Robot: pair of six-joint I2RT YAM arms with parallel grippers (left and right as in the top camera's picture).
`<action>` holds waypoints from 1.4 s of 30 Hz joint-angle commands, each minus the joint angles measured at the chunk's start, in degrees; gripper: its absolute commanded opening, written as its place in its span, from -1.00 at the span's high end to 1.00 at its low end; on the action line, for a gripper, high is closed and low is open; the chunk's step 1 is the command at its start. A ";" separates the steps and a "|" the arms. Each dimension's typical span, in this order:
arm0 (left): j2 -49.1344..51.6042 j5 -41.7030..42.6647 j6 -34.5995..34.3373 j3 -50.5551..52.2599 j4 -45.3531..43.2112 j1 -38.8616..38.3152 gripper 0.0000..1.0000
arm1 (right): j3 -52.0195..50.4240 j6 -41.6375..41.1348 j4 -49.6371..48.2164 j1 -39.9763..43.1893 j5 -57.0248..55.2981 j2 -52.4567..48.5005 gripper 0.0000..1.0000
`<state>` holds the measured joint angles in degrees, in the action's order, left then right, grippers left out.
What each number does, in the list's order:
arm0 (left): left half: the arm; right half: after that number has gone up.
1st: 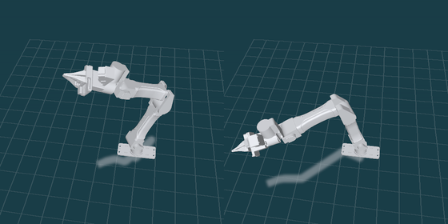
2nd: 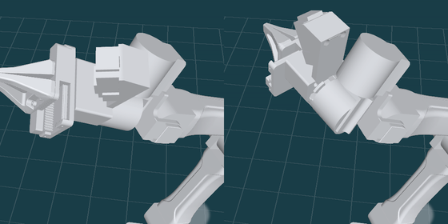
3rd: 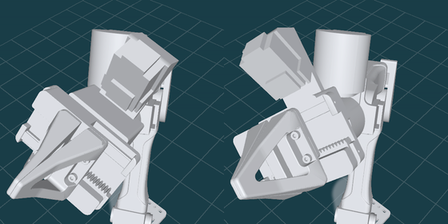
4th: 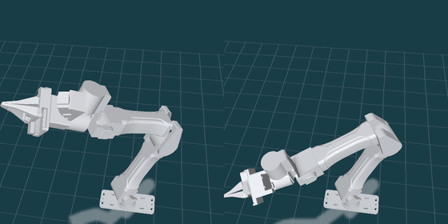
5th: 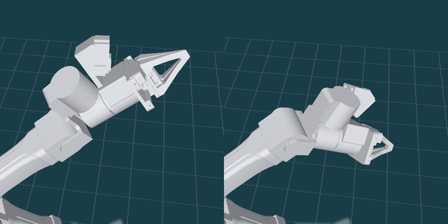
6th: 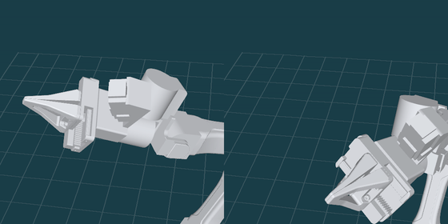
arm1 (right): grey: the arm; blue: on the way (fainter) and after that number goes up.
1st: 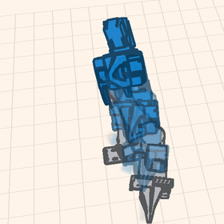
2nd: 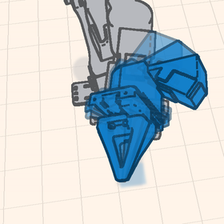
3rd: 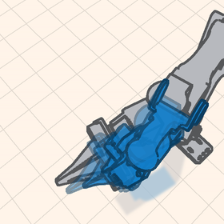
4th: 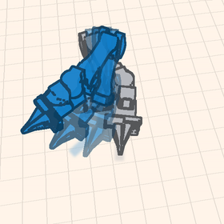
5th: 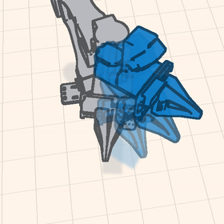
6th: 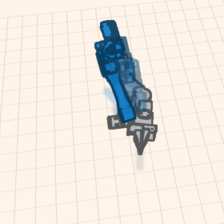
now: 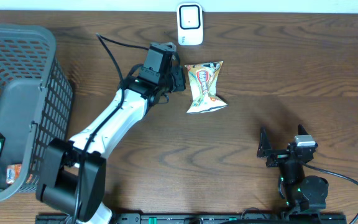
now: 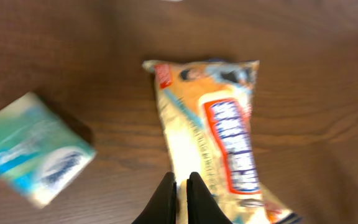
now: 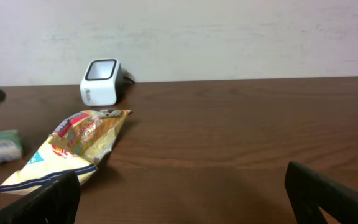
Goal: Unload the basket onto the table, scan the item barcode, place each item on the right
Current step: 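Carry the green tissue pack to the table and release it, then reach into the basket and grasp the orange tissue pack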
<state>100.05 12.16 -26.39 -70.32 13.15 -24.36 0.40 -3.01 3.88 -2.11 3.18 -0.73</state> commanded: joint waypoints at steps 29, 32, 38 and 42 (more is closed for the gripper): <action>-41.66 -7.39 8.61 -0.96 17.20 48.37 -0.69 | -0.07 -0.76 0.22 0.31 0.02 0.04 -0.99; -40.04 -7.32 8.61 -0.96 20.55 56.50 -0.69 | -0.07 -0.76 0.22 0.31 0.02 0.04 -0.99; -32.50 -7.34 8.63 -0.96 26.25 67.95 -0.70 | -0.07 -0.76 0.22 0.31 0.02 0.04 -0.99; -24.87 -8.50 11.32 -0.96 30.67 70.75 -0.70 | -0.07 -0.76 0.22 0.31 0.02 0.04 -0.99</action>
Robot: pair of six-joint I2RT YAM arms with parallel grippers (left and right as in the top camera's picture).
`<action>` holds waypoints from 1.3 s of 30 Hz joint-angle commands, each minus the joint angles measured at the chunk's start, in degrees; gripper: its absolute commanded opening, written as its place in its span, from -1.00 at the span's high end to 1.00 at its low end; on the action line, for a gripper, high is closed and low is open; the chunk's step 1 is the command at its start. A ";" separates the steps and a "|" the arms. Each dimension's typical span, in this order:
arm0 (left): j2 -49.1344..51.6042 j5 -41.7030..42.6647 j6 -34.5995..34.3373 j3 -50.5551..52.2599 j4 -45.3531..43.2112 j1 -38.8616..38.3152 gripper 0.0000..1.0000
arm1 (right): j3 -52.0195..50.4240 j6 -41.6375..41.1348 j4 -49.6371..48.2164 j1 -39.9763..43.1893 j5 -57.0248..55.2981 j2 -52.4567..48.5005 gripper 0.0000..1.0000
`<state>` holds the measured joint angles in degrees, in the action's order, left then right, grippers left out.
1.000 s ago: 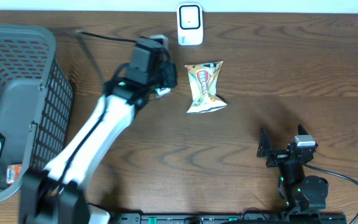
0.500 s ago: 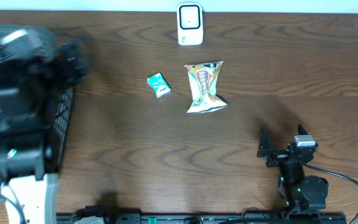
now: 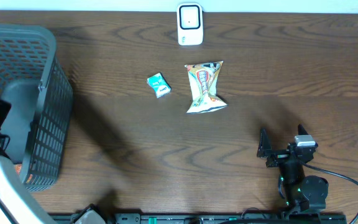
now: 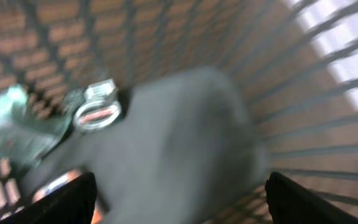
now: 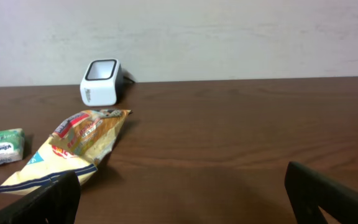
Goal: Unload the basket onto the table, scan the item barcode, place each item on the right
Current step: 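Reach into the basket and grasp the orange tissue pack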
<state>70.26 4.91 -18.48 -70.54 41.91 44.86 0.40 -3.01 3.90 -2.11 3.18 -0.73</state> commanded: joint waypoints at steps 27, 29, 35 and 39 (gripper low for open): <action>29.46 -12.35 3.15 -4.66 17.27 1.73 -0.93 | -0.07 -0.76 0.20 0.31 0.02 0.04 -0.98; 29.46 -12.33 3.15 -2.75 15.93 1.73 -0.94 | -0.07 -0.76 0.20 0.31 0.02 0.04 -0.99; 29.46 -13.40 3.15 3.37 10.56 1.75 -0.93 | -0.07 -0.76 0.20 0.31 0.02 0.04 -0.99; 29.46 -13.57 3.15 5.49 7.65 1.86 -0.63 | -0.07 -0.76 0.20 0.31 0.02 0.04 -0.99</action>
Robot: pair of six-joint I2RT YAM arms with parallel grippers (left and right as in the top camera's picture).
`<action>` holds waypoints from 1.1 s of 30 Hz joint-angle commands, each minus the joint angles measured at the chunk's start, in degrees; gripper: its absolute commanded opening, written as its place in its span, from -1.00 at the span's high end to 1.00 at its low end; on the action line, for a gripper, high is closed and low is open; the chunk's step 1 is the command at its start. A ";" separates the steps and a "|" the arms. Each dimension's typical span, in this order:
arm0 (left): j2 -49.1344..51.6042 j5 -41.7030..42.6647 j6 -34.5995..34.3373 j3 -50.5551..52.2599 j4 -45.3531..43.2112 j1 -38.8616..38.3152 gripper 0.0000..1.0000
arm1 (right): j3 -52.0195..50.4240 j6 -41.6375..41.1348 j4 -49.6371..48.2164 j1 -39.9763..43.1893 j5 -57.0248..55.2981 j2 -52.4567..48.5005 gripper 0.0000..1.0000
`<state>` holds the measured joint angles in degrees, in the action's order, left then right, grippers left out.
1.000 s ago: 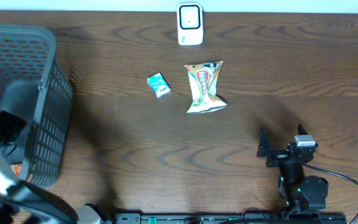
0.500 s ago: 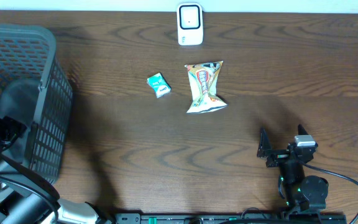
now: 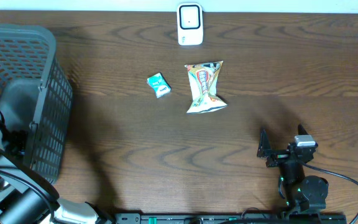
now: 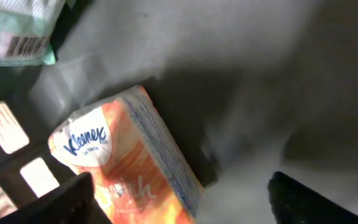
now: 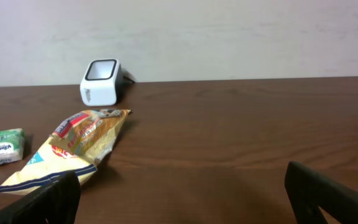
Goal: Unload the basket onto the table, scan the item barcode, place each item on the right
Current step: 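Reach into the basket and grasp the orange tissue pack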
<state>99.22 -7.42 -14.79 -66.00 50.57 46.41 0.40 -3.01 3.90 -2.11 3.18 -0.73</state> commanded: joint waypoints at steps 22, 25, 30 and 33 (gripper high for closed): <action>0.98 -4.24 -3.96 6.10 -3.58 0.72 0.58 | -0.07 -0.76 0.20 0.31 0.02 0.04 -0.99; 0.98 -4.24 -3.93 6.10 -4.04 0.72 0.85 | -0.07 -0.76 0.20 0.31 0.02 0.04 -0.99; 0.92 -3.89 -3.96 4.07 -2.78 0.70 0.85 | -0.07 -0.76 0.20 0.31 0.02 0.04 -0.99; -0.02 -1.18 -3.96 0.98 -0.61 0.70 0.85 | -0.07 -0.76 0.20 0.31 0.02 0.04 -0.99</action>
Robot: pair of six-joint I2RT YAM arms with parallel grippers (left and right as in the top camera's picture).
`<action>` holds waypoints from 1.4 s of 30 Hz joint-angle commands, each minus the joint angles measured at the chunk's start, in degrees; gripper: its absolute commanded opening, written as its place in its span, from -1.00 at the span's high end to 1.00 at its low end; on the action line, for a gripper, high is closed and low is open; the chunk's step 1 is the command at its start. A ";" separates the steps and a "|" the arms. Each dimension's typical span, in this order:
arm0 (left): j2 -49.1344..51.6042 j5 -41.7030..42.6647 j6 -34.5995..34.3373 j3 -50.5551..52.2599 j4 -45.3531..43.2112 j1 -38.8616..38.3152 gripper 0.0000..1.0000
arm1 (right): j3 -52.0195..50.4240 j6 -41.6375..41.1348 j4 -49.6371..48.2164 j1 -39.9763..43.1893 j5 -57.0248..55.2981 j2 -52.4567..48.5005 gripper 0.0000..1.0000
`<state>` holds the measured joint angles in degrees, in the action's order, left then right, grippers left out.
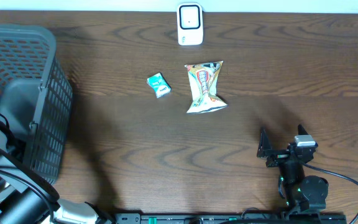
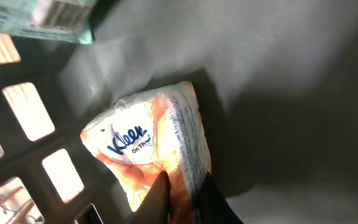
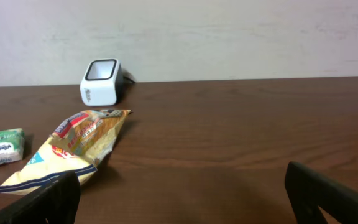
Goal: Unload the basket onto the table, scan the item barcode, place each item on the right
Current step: 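Reach into the basket and grasp the orange tissue pack, then carry the orange pack out and release it beside the snack bag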
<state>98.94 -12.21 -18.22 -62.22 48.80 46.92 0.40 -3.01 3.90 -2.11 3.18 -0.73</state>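
An orange Kleenex tissue pack (image 2: 148, 146) lies on the floor of the grey basket (image 2: 303, 74), against its wall. My left gripper (image 2: 186, 176) is shut on the pack's near end, a dark finger on each side. From overhead, only the left arm shows, reaching into the basket (image 1: 48, 93). The white barcode scanner (image 1: 190, 23) stands at the table's far edge. My right gripper (image 3: 182, 198) rests open near the front right, holding nothing.
A snack bag (image 1: 205, 87) and a small green tissue pack (image 1: 158, 84) lie on the table in front of the scanner. Another greenish pack (image 2: 55, 12) lies in the basket just beyond the orange one. The basket's mesh walls rise round my left gripper.
My left gripper was open just above the orange tissue pack in the basket. It is now shut on the pack's near end. The right arm has not moved.
My left gripper was shut beside the snack bag near the scanner, with the green pack next to it. Then it was open over the basket, the green pack left on the table. Then it hung low over the orange pack, and now grips it.
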 commanded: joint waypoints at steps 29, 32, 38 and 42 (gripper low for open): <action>-41.97 44.09 -6.97 -10.95 -22.80 -30.51 0.86 | -0.07 -0.76 0.20 0.31 0.02 0.04 -0.99; -40.19 44.09 -6.95 -10.95 -25.77 -39.23 0.86 | -0.07 -0.76 0.20 0.31 0.02 0.02 -0.98; -30.49 44.04 -0.28 -10.95 -24.96 -54.71 0.86 | -0.07 -0.76 0.20 0.31 0.02 0.04 -0.99; -22.01 40.37 1.68 -10.95 -24.96 -61.61 0.86 | -0.07 -0.76 0.20 0.31 0.02 0.02 -0.99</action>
<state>70.65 30.81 -20.43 -72.42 23.62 -9.74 0.40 -3.01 3.90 -2.11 3.18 -0.73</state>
